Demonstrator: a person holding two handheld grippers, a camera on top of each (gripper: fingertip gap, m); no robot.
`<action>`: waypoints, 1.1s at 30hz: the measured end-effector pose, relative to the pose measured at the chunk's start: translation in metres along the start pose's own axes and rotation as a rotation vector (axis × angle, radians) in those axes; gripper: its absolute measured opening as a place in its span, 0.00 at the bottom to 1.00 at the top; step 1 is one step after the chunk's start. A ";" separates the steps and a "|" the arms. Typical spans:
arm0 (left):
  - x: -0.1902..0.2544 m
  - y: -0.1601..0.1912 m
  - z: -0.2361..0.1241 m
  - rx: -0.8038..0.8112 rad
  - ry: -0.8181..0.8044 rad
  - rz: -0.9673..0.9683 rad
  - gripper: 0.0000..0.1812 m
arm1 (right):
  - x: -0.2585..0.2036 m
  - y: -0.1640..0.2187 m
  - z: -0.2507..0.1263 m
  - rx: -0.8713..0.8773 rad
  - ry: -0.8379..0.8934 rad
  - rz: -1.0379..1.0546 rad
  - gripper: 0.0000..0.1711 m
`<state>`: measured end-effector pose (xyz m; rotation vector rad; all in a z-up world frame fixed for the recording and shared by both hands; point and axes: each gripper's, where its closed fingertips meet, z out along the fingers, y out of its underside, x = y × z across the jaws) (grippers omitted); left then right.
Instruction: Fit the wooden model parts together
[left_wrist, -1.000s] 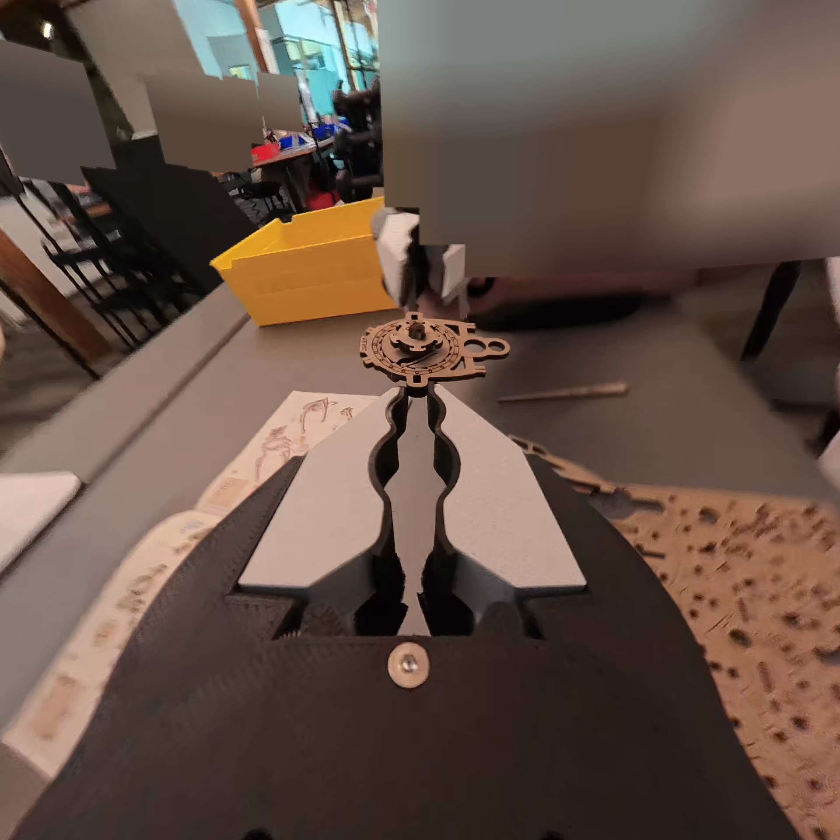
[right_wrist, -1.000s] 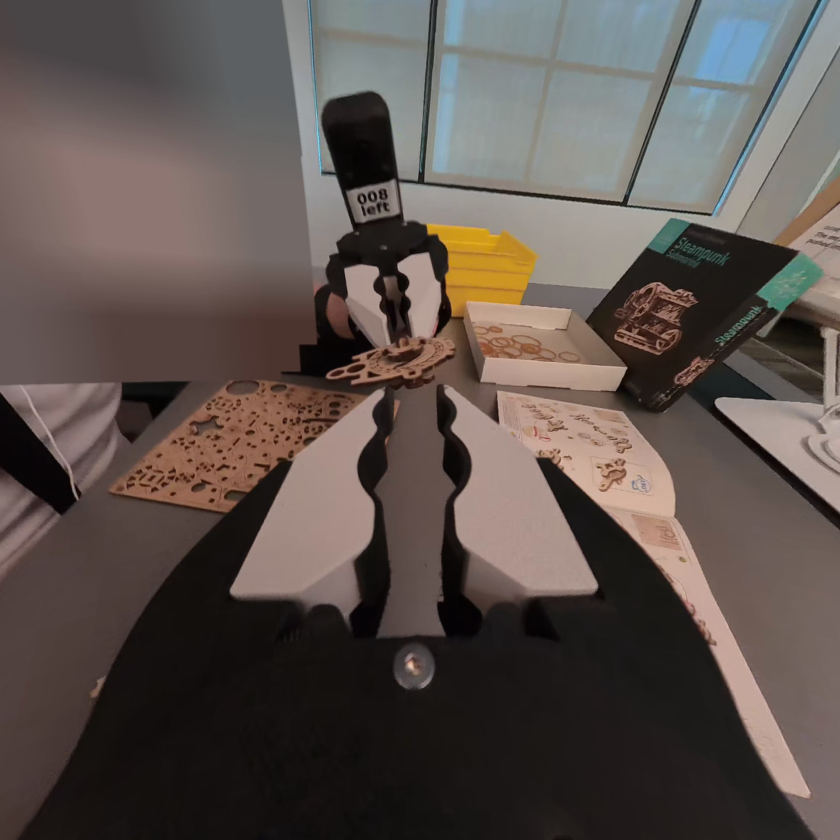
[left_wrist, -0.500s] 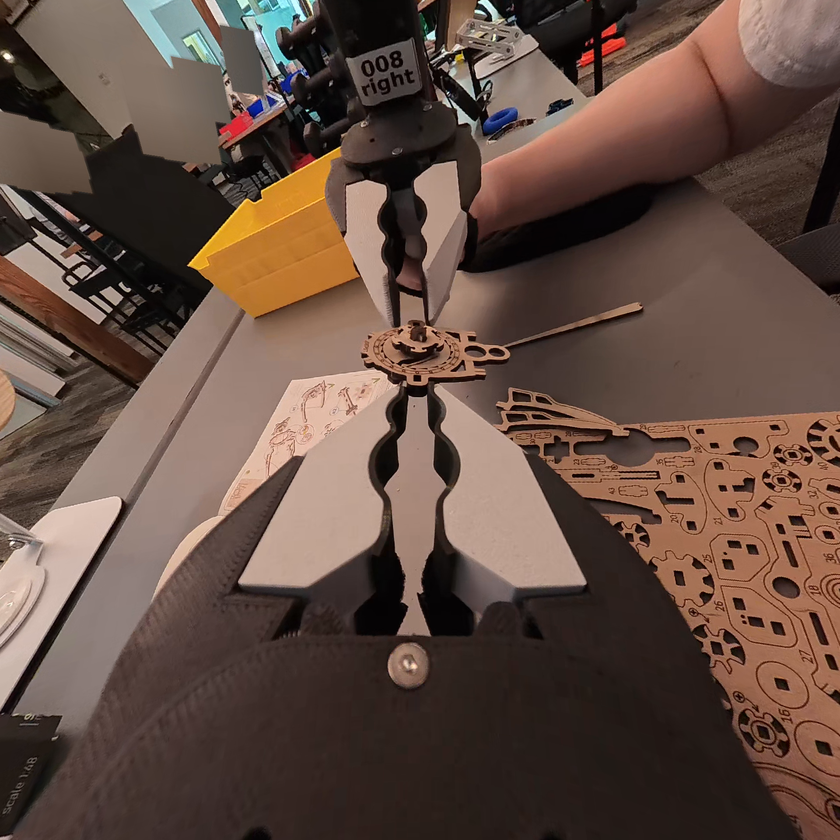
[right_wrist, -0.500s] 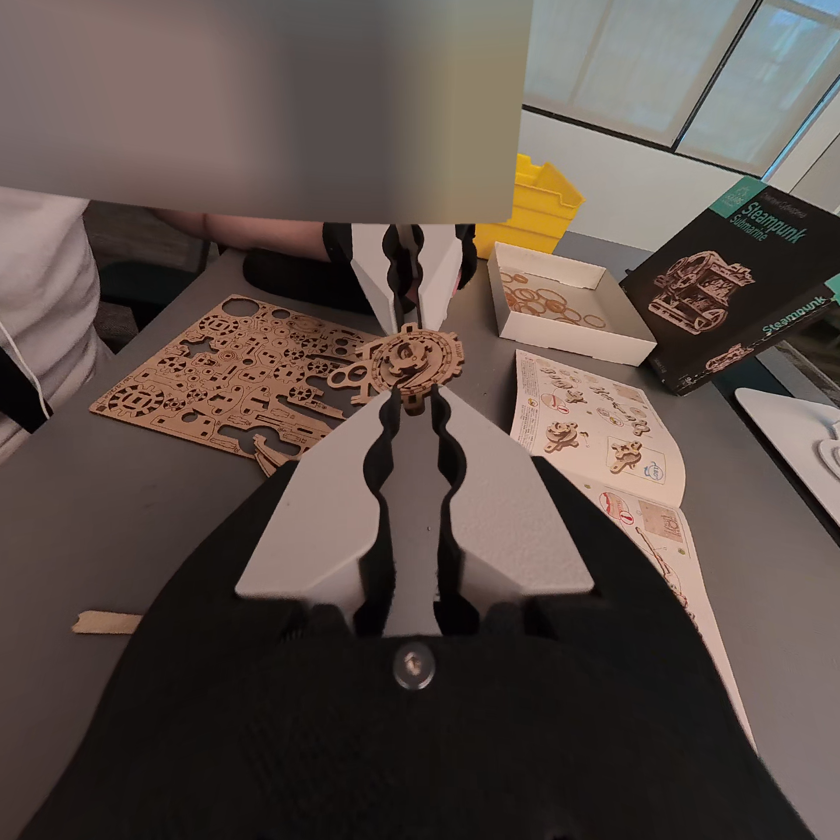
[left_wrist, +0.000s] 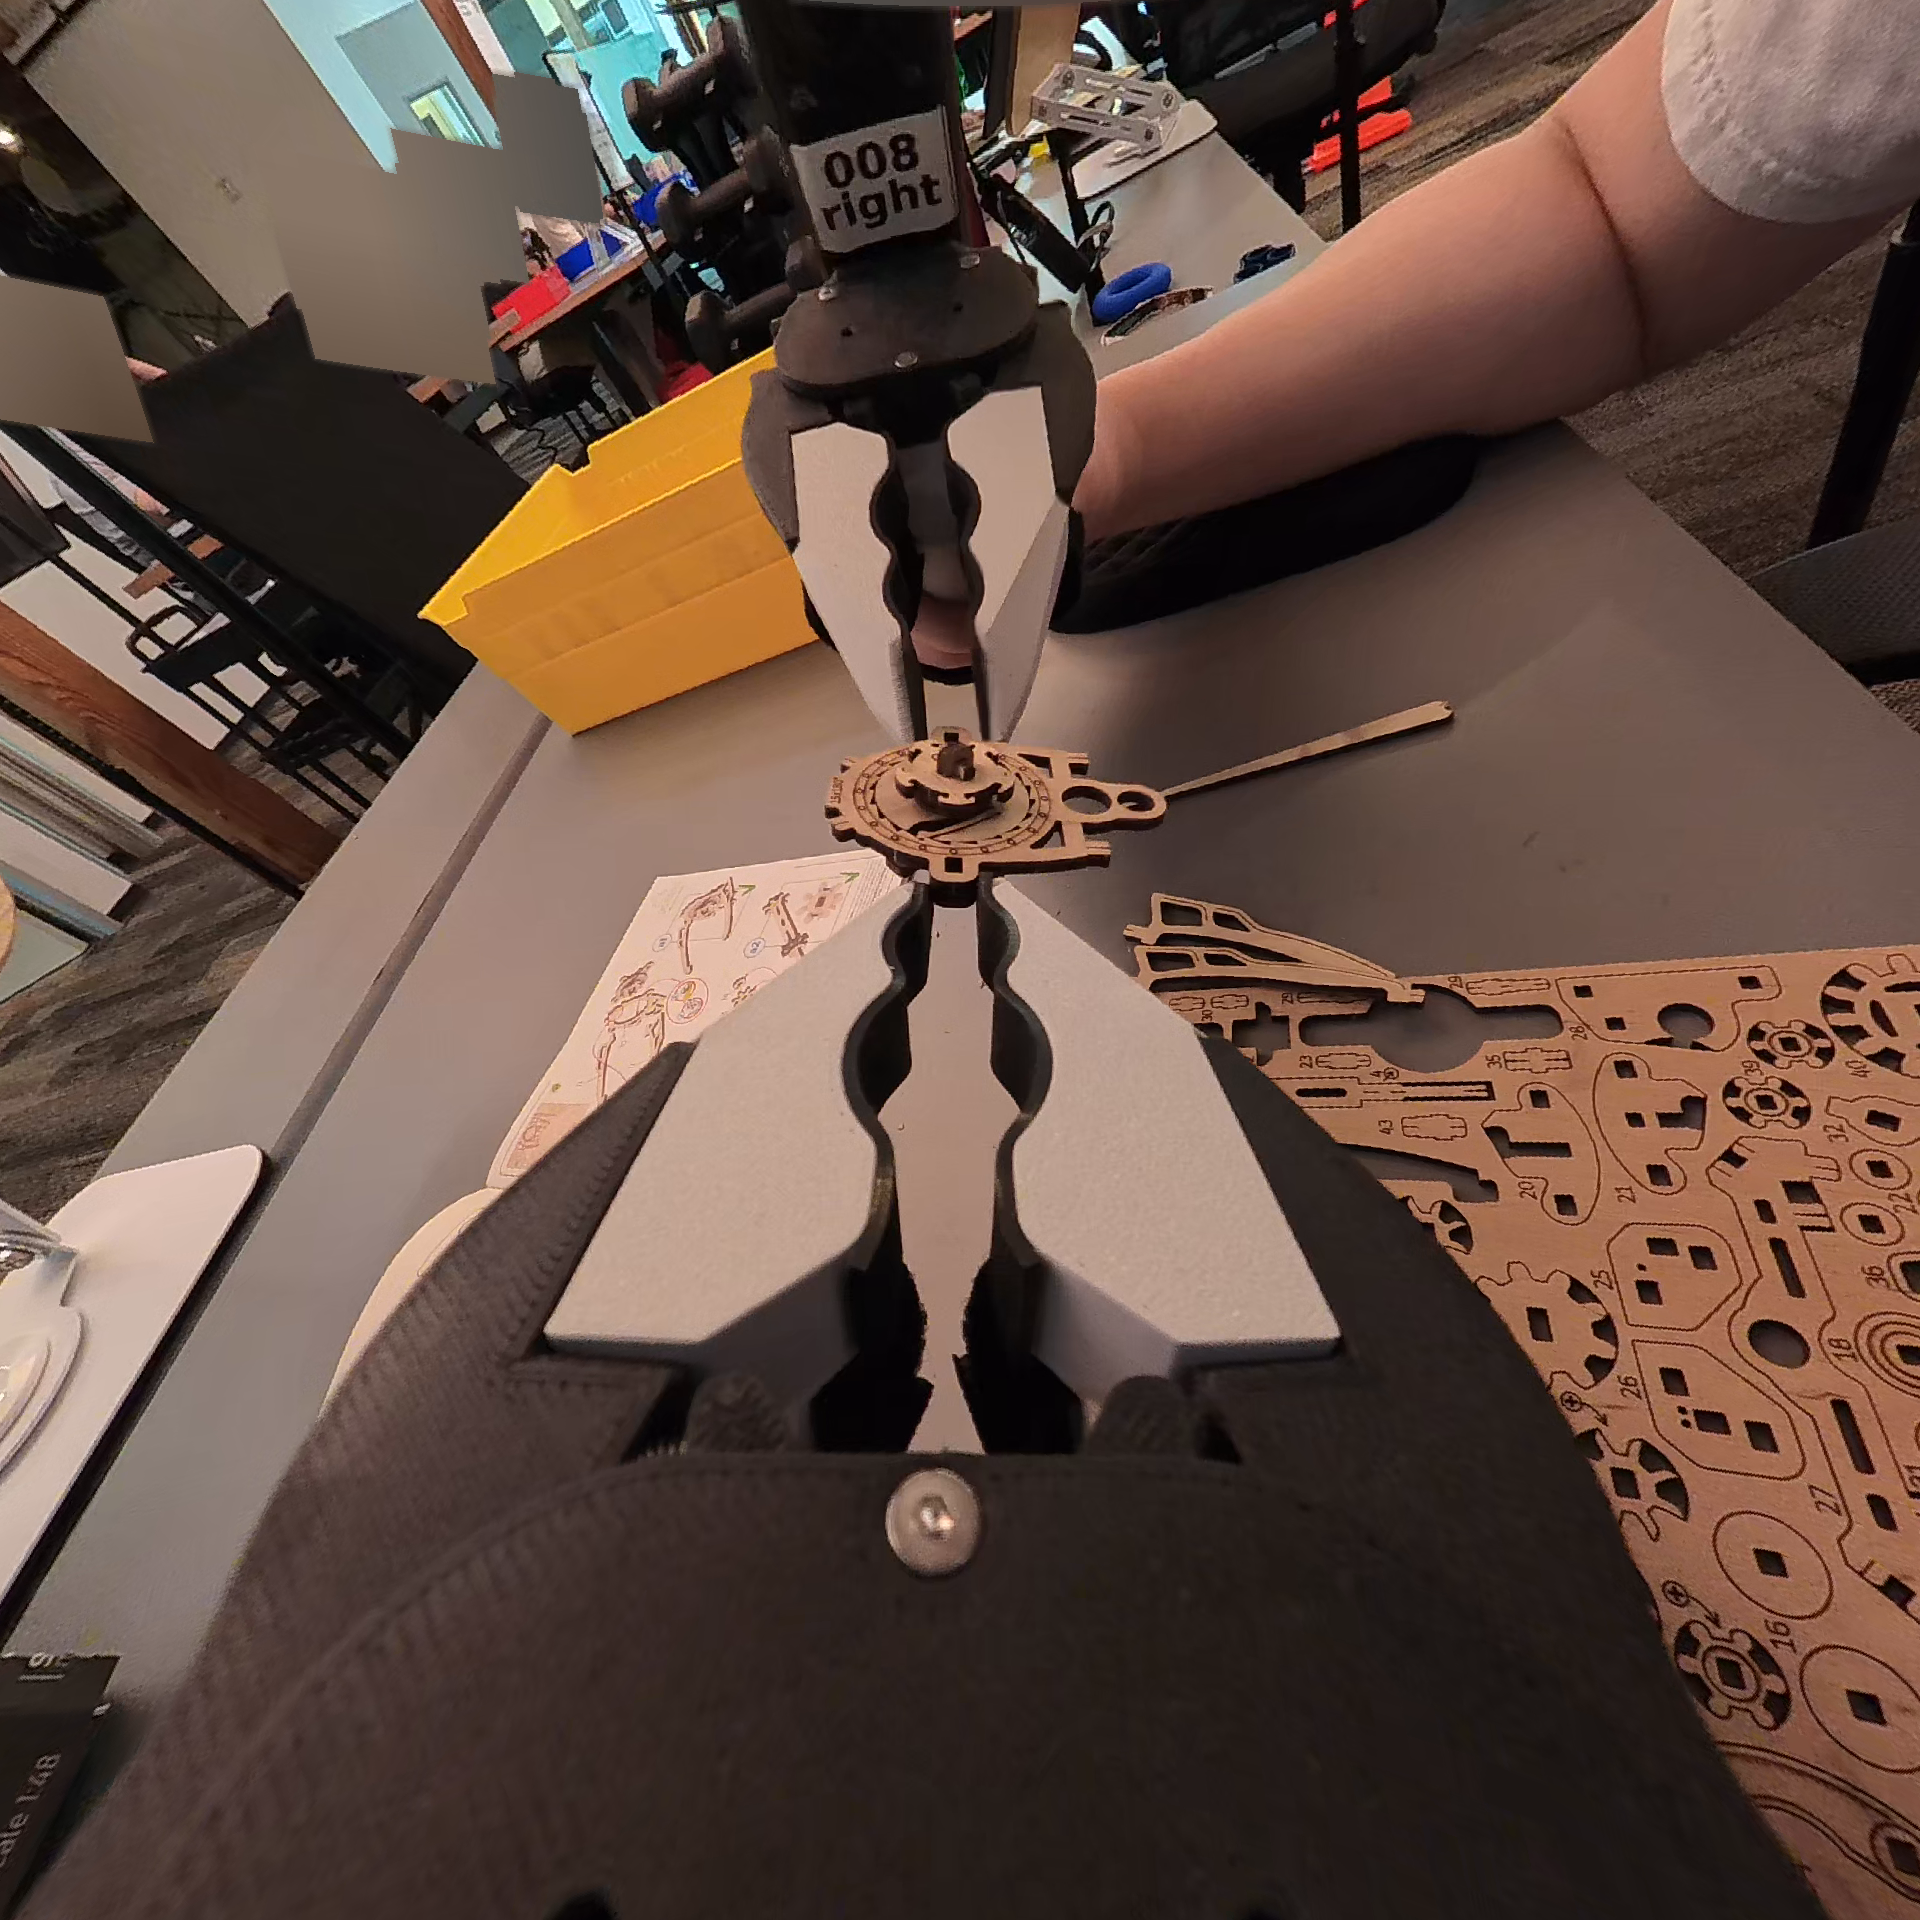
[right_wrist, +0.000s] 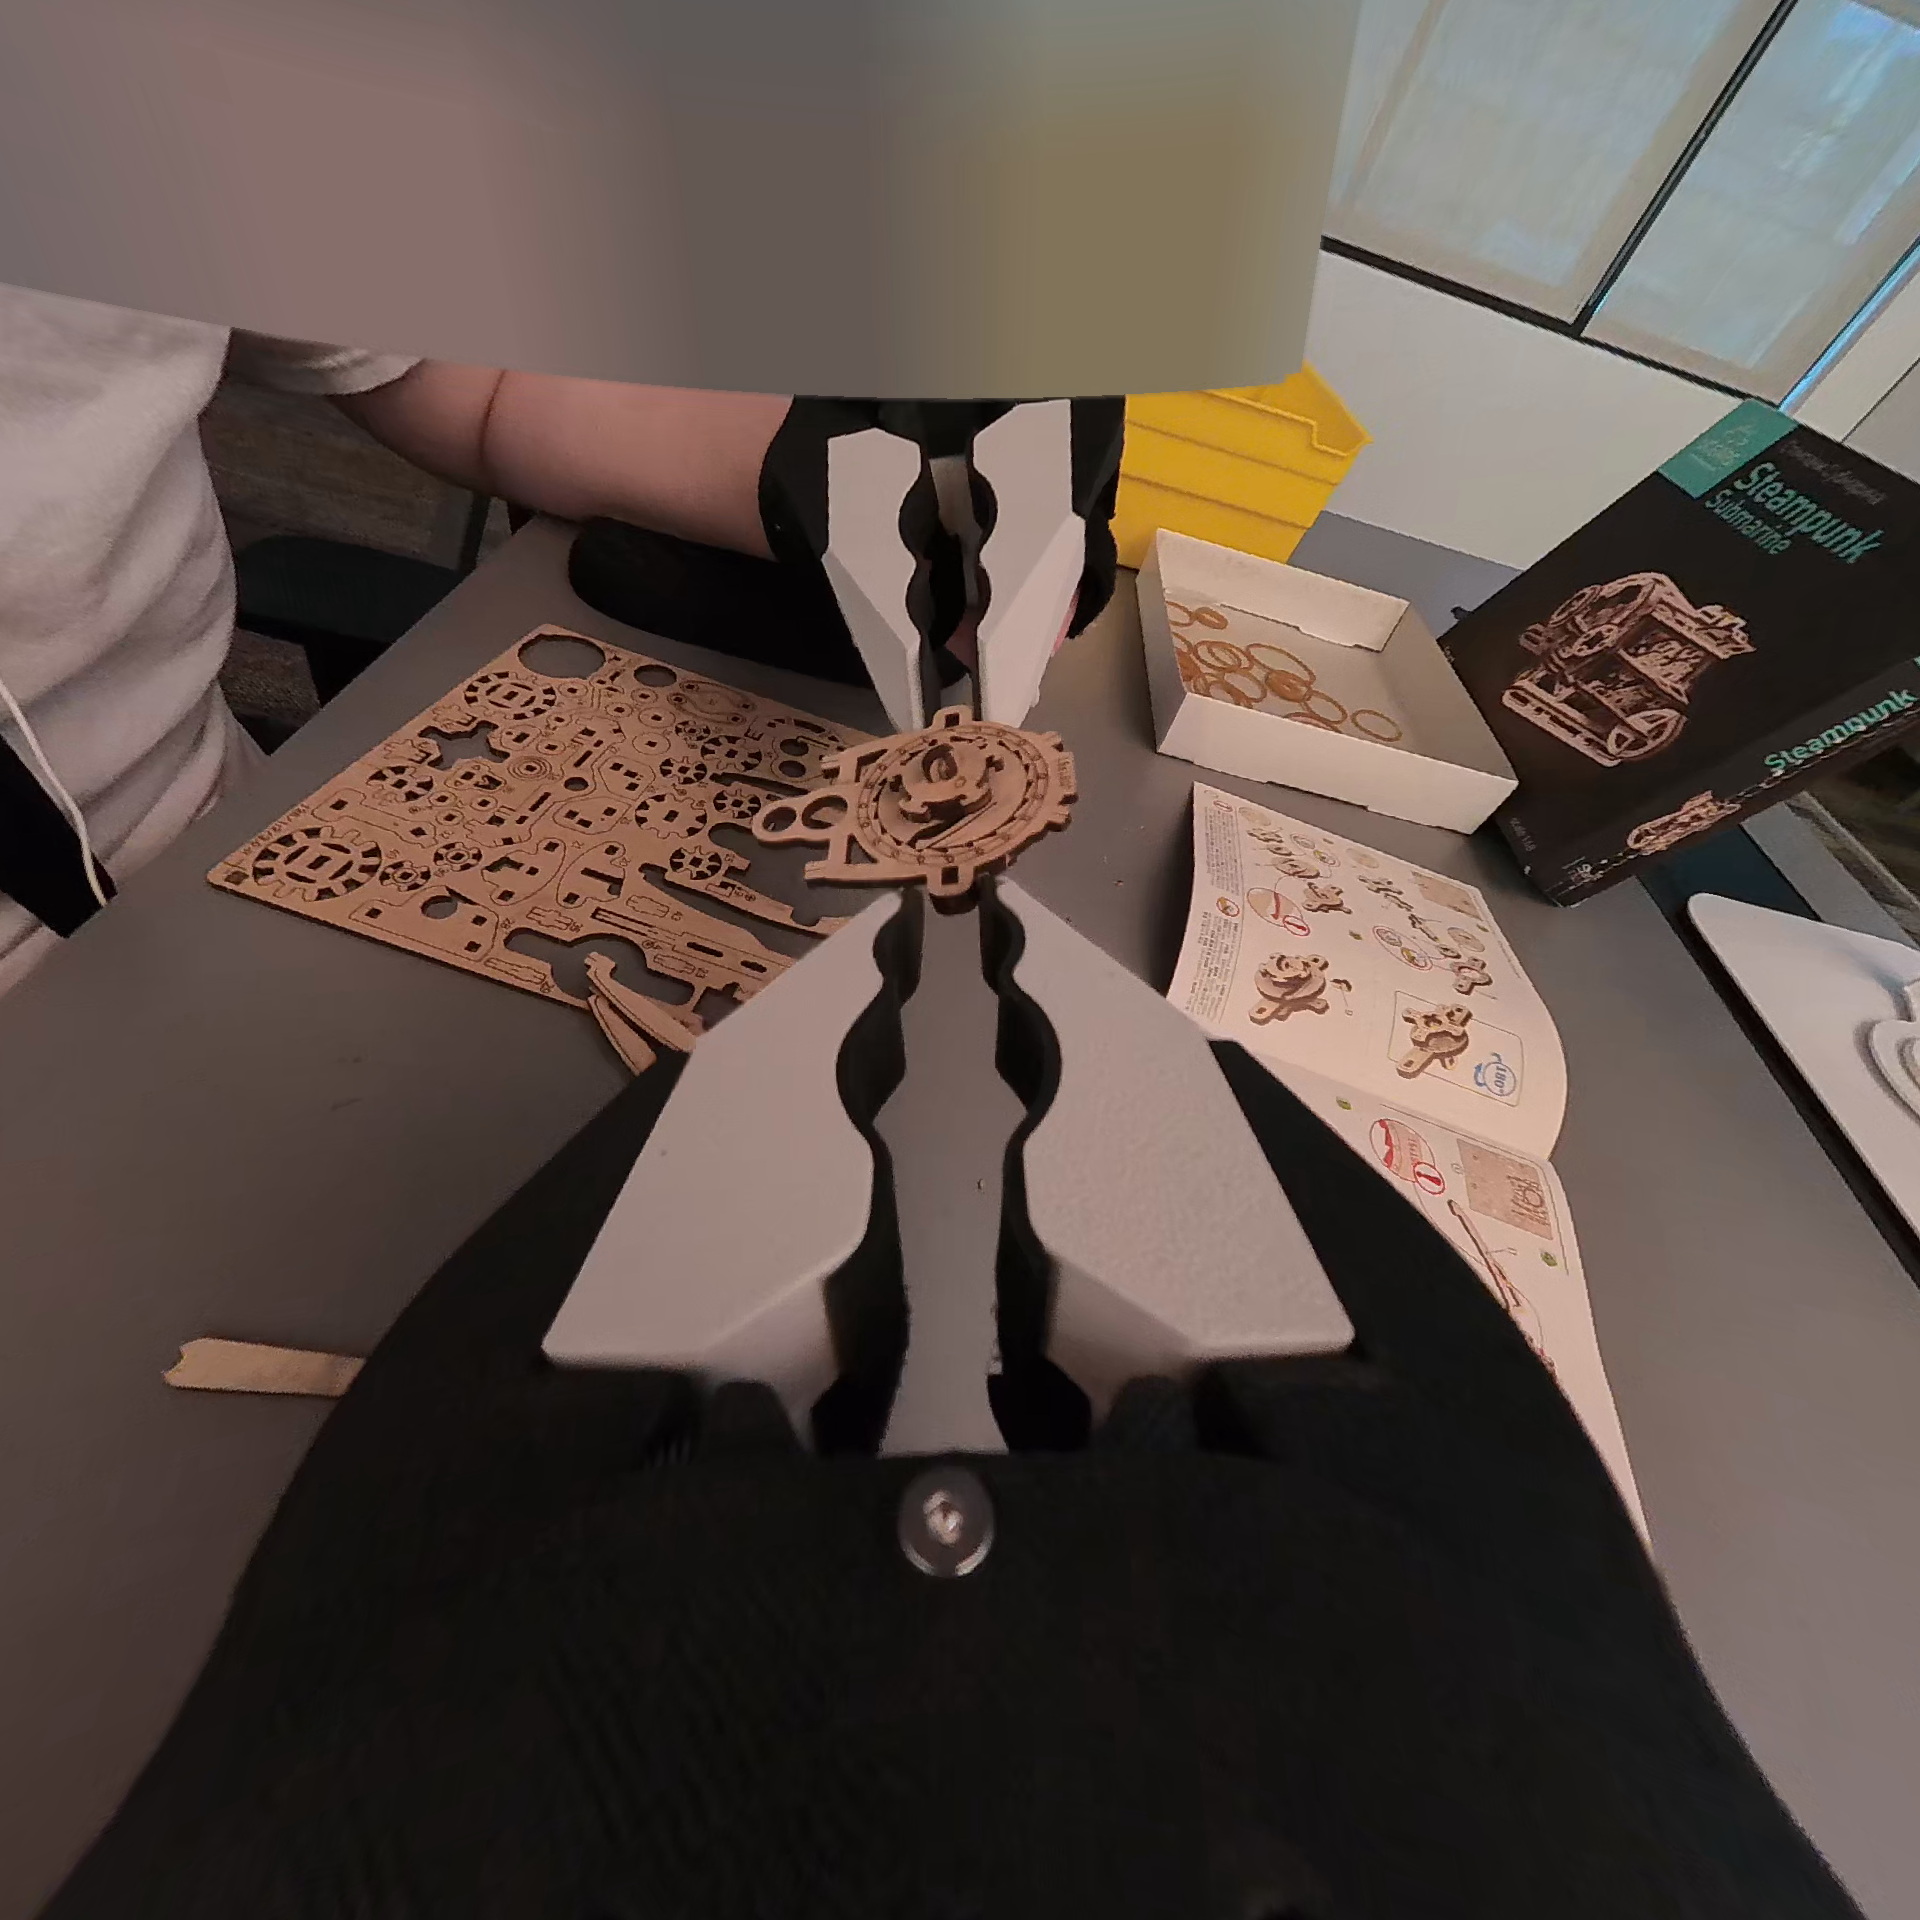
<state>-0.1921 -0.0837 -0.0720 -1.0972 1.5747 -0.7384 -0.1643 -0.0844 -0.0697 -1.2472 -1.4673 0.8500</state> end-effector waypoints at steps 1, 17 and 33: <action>0.000 -0.001 0.000 0.002 0.001 -0.002 0.03 | 0.000 0.000 0.000 -0.004 0.003 -0.003 0.05; -0.012 -0.008 -0.006 0.116 0.167 -0.559 0.18 | 0.013 -0.010 -0.006 -0.068 0.246 -0.352 0.05; -0.017 -0.003 -0.007 0.109 0.200 -0.700 0.02 | 0.013 -0.012 -0.002 0.027 0.171 -0.137 0.15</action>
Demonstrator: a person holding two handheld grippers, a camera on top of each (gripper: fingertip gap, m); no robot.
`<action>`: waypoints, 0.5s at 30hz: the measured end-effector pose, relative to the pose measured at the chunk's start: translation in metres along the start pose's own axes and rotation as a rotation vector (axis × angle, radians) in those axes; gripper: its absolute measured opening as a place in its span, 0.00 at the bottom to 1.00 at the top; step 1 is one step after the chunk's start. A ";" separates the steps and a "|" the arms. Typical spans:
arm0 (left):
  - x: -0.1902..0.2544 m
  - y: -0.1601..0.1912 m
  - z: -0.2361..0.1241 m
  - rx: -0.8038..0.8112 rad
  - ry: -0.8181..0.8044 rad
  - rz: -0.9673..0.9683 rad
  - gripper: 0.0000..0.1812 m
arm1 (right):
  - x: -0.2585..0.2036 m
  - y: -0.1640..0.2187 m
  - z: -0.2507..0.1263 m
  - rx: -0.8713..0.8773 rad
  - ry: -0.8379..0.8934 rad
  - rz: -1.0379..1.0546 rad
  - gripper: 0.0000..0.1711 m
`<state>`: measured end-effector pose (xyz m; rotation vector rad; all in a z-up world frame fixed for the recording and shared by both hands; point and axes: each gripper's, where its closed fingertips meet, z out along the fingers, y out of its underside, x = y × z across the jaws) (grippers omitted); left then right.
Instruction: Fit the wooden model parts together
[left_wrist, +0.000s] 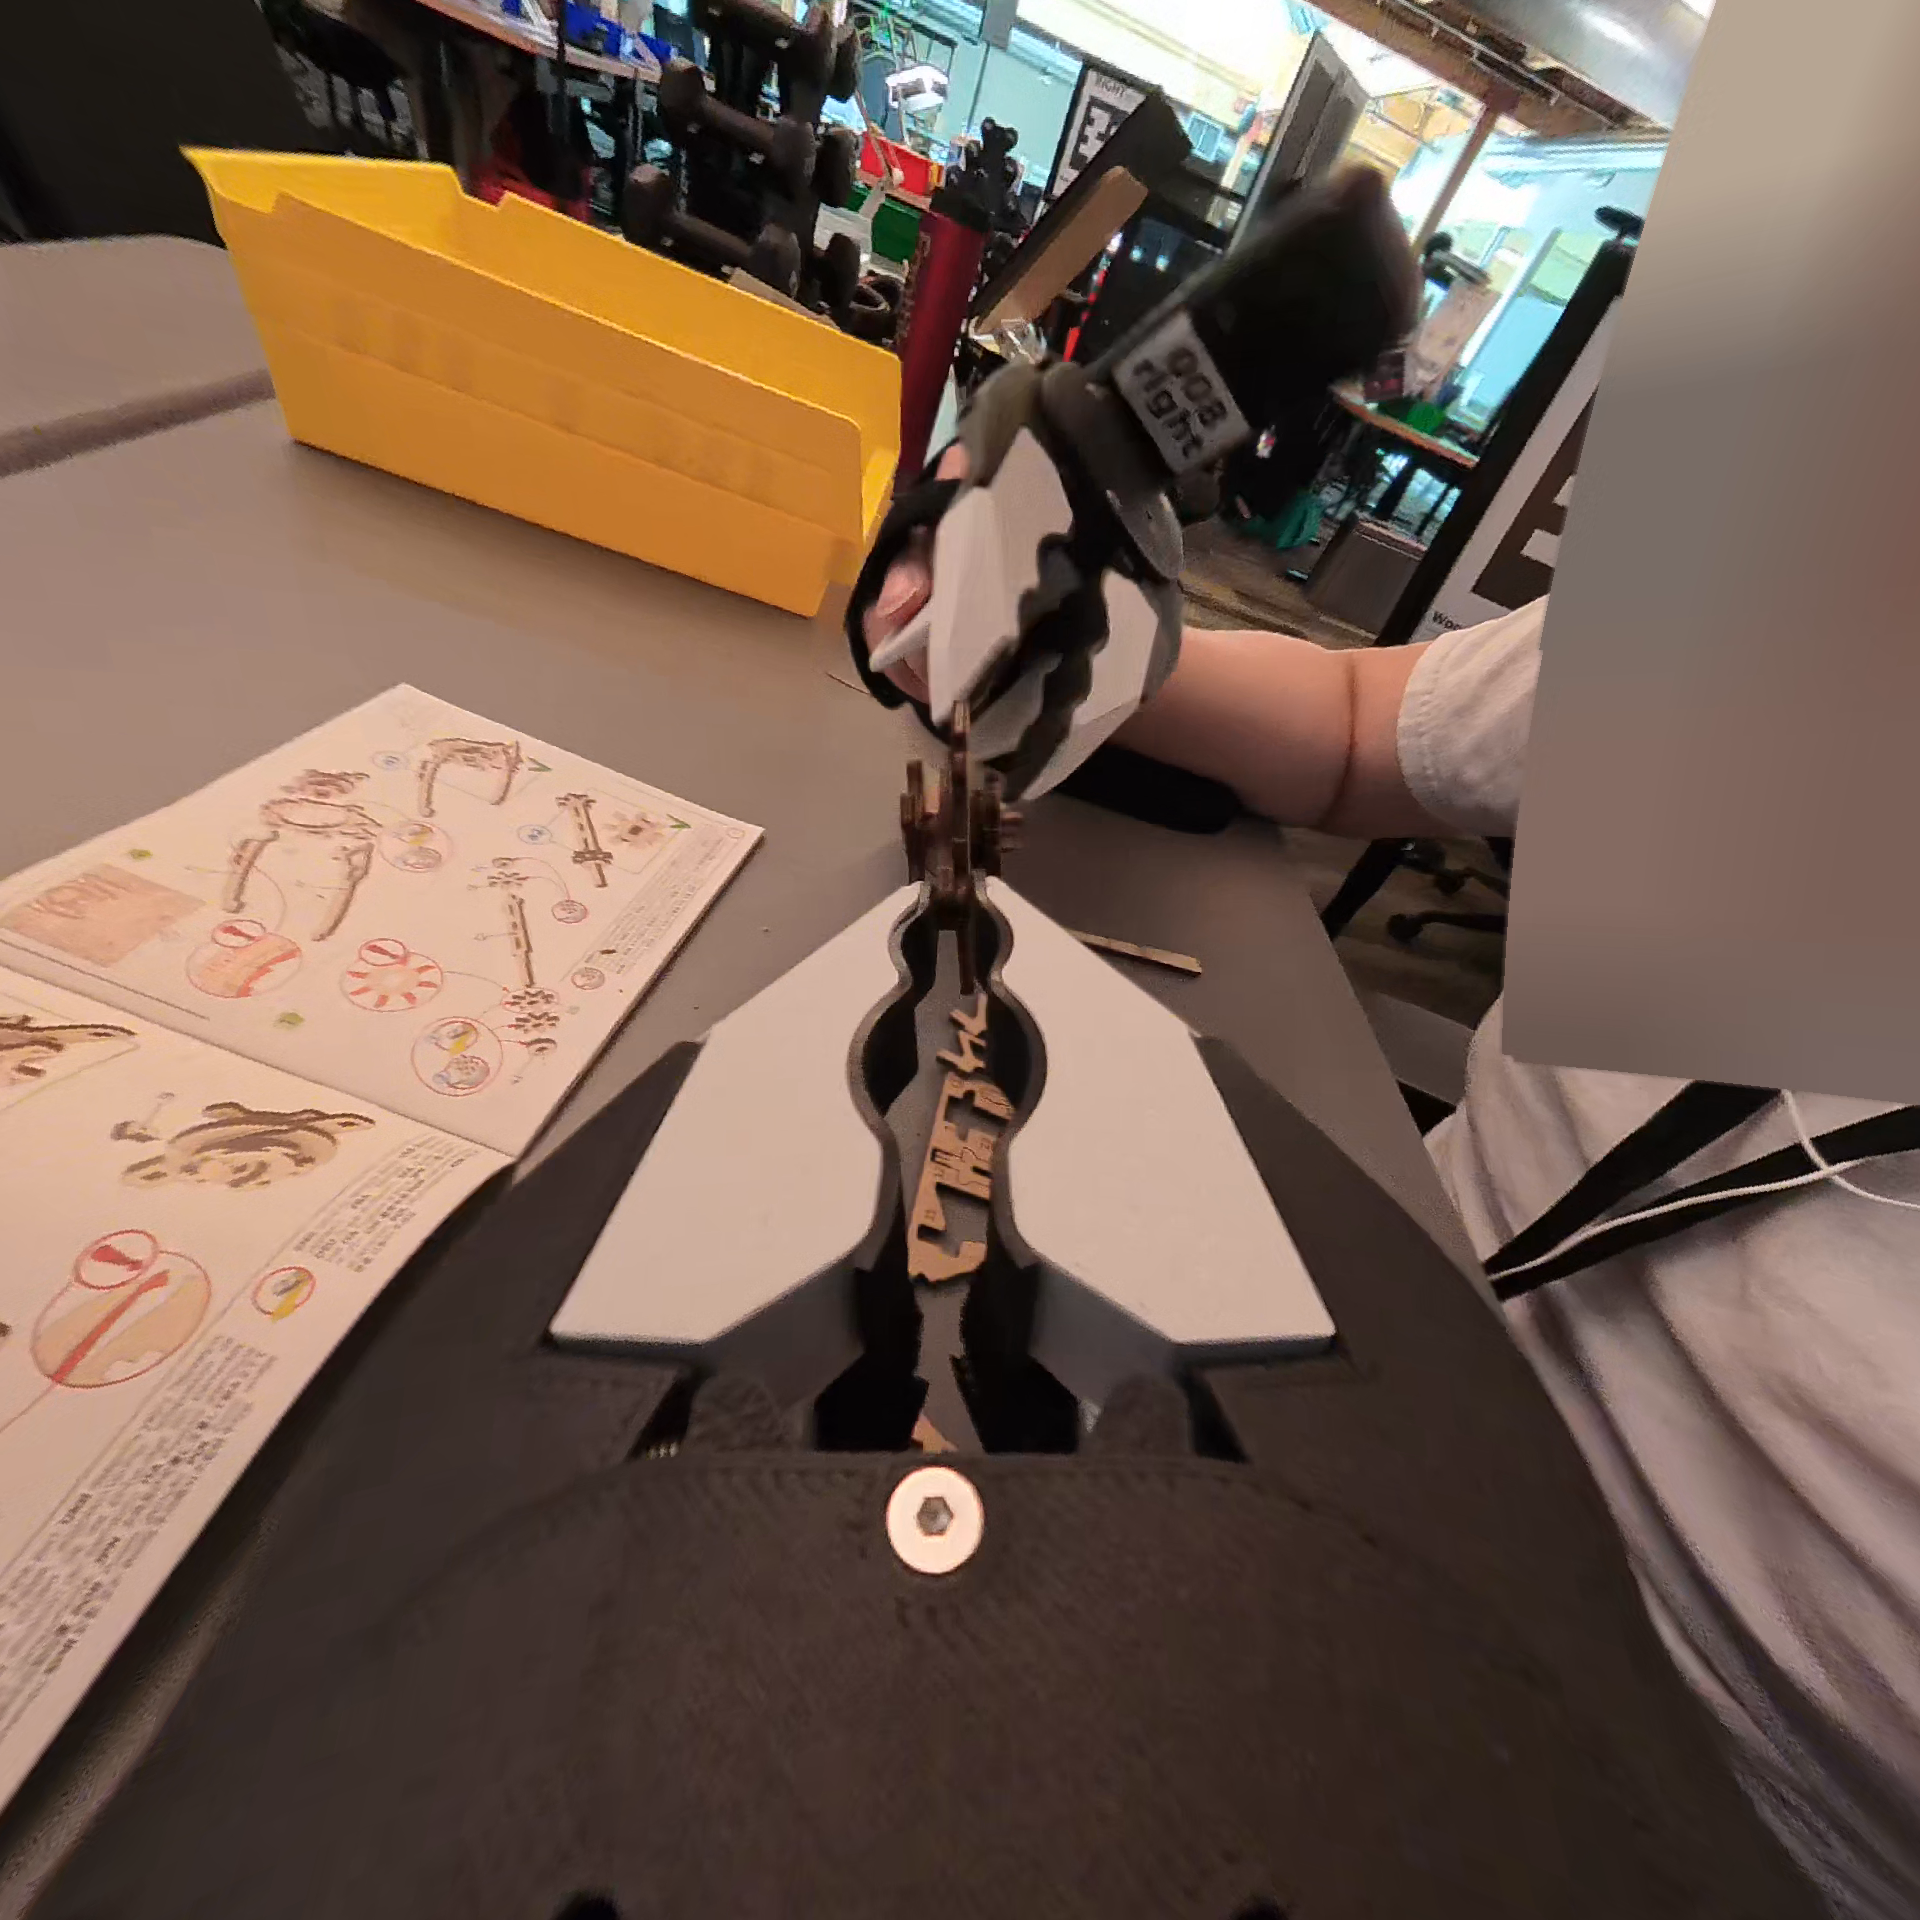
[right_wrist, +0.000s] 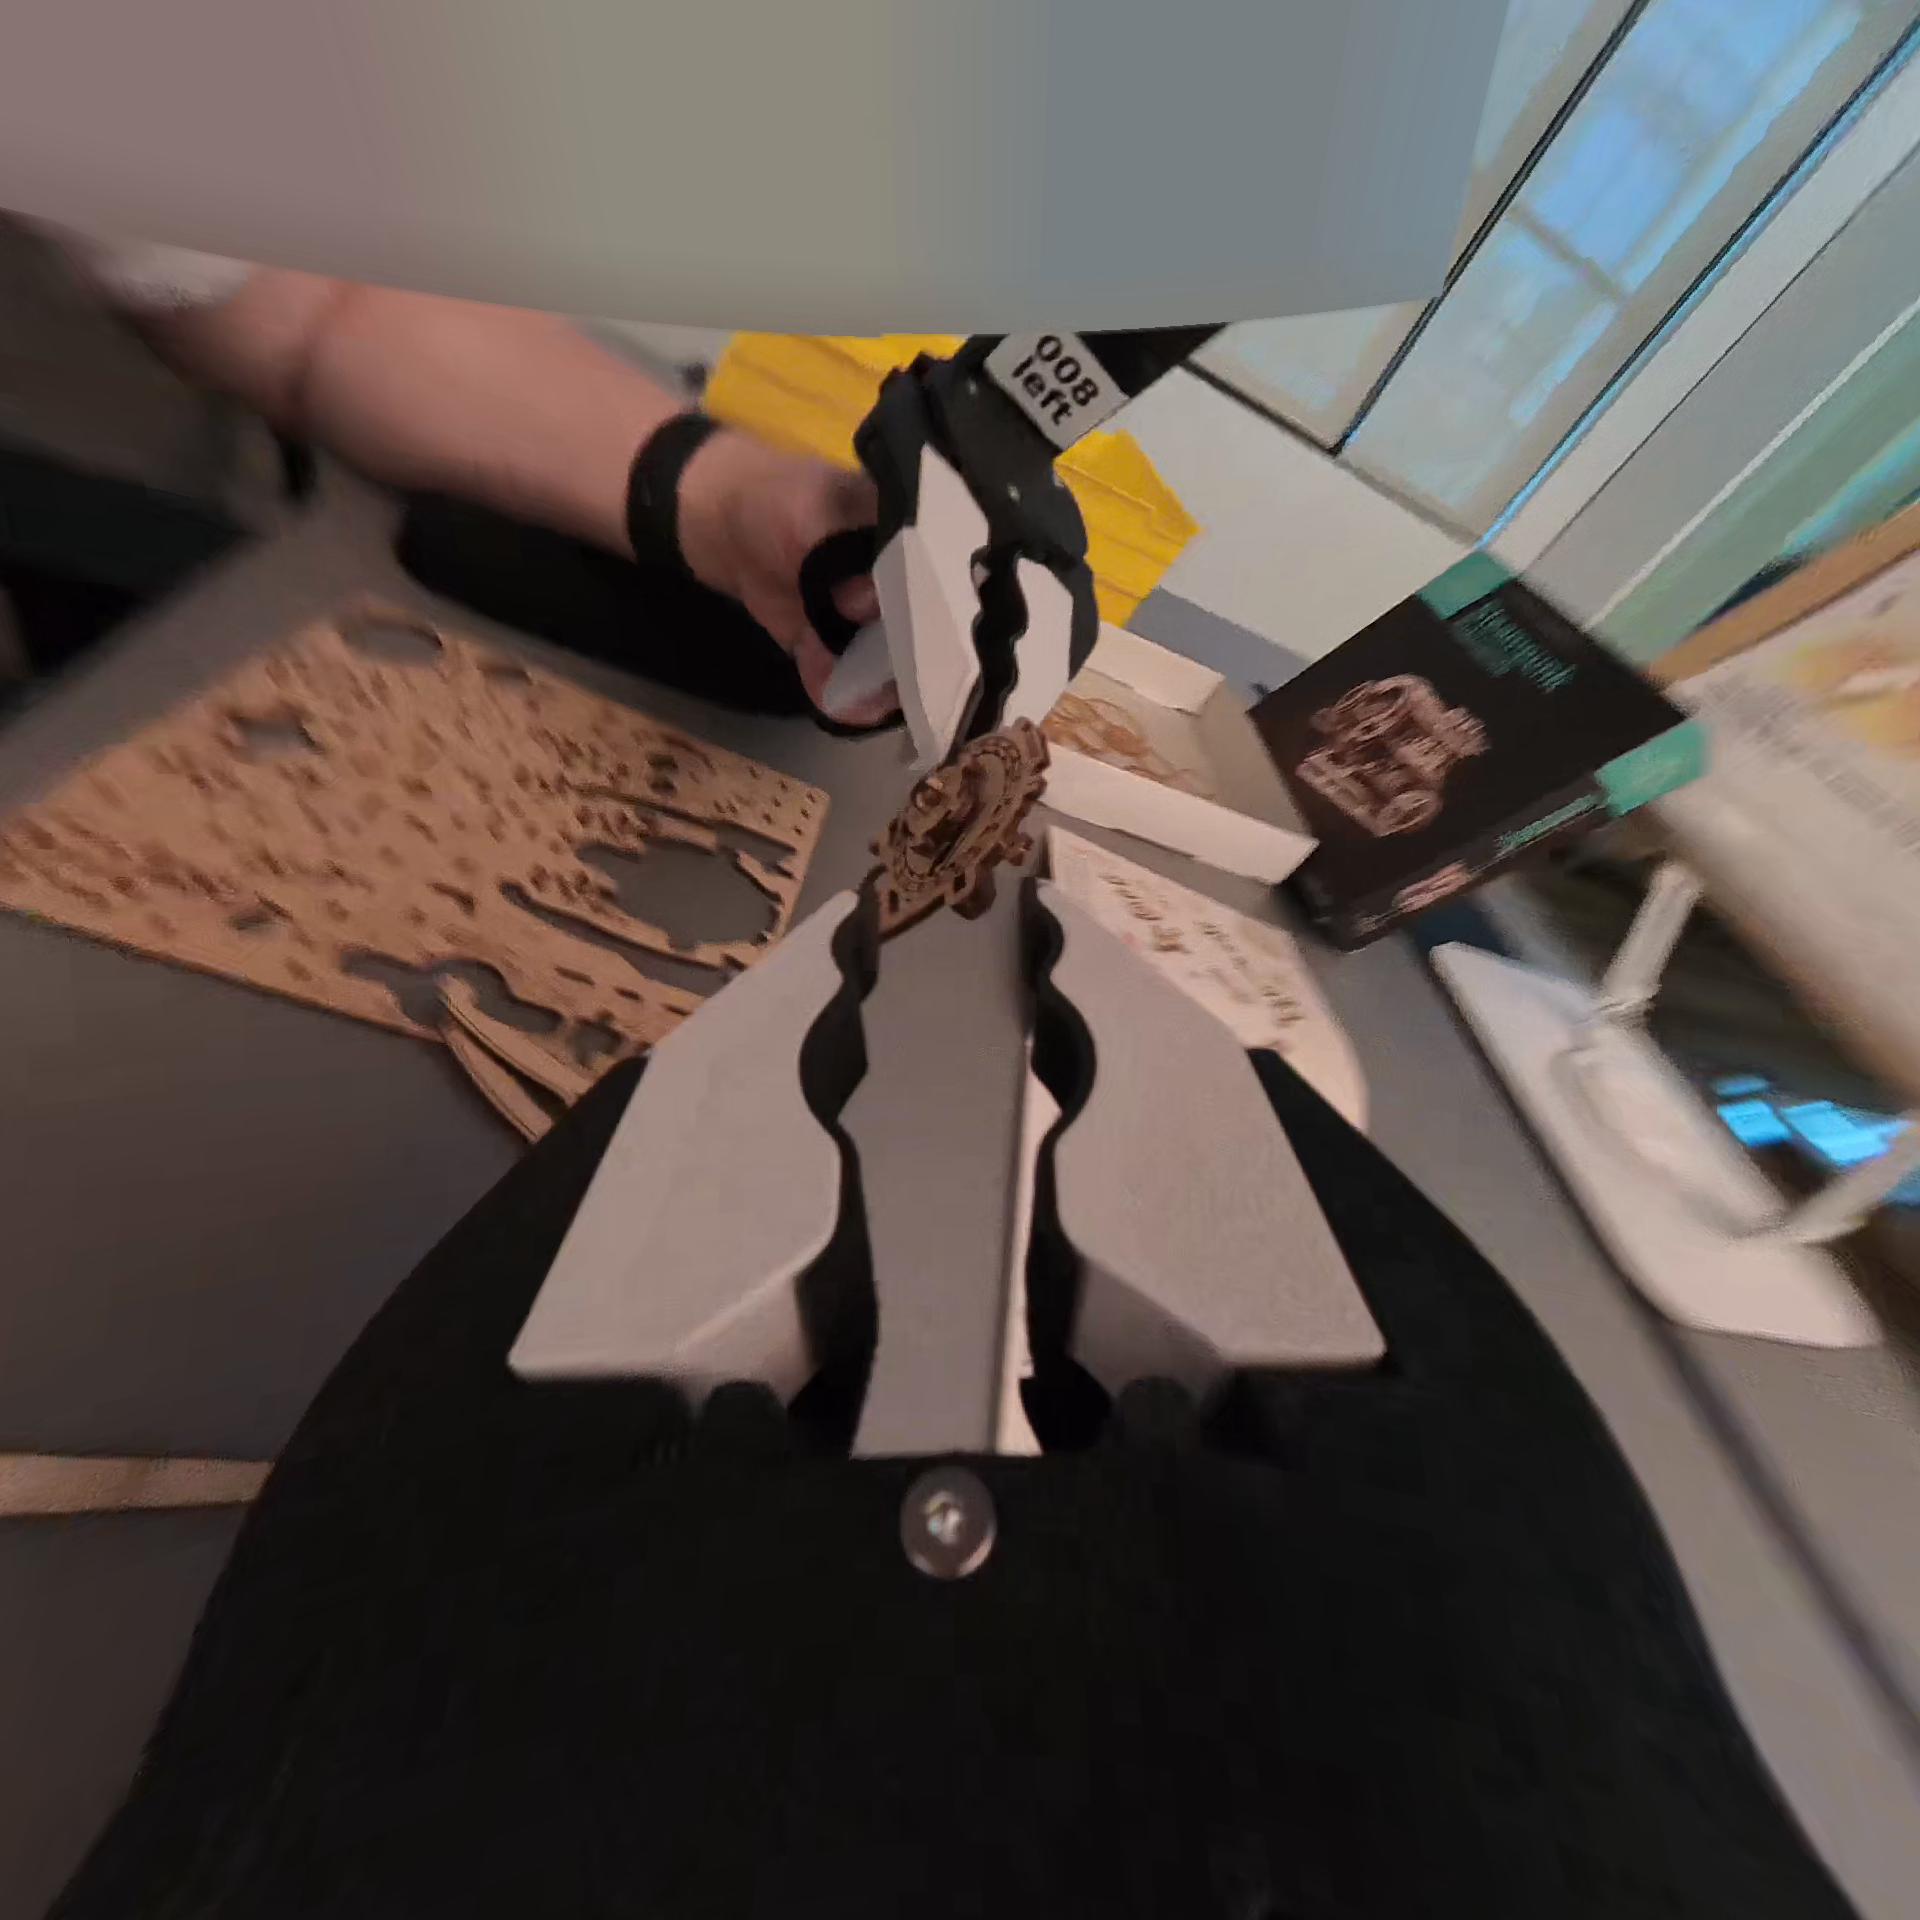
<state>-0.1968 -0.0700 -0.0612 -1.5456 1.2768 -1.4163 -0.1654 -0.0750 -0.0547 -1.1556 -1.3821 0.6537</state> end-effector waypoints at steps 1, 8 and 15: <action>0.000 -0.001 -0.001 0.004 -0.003 0.006 0.02 | 0.003 -0.003 -0.002 0.030 -0.027 0.114 0.18; -0.001 -0.001 0.001 -0.007 -0.038 0.079 0.02 | 0.012 0.000 0.000 0.097 -0.149 0.575 0.13; 0.001 0.004 0.005 -0.027 -0.045 0.114 0.02 | -0.001 0.012 0.011 0.013 -0.207 0.656 0.07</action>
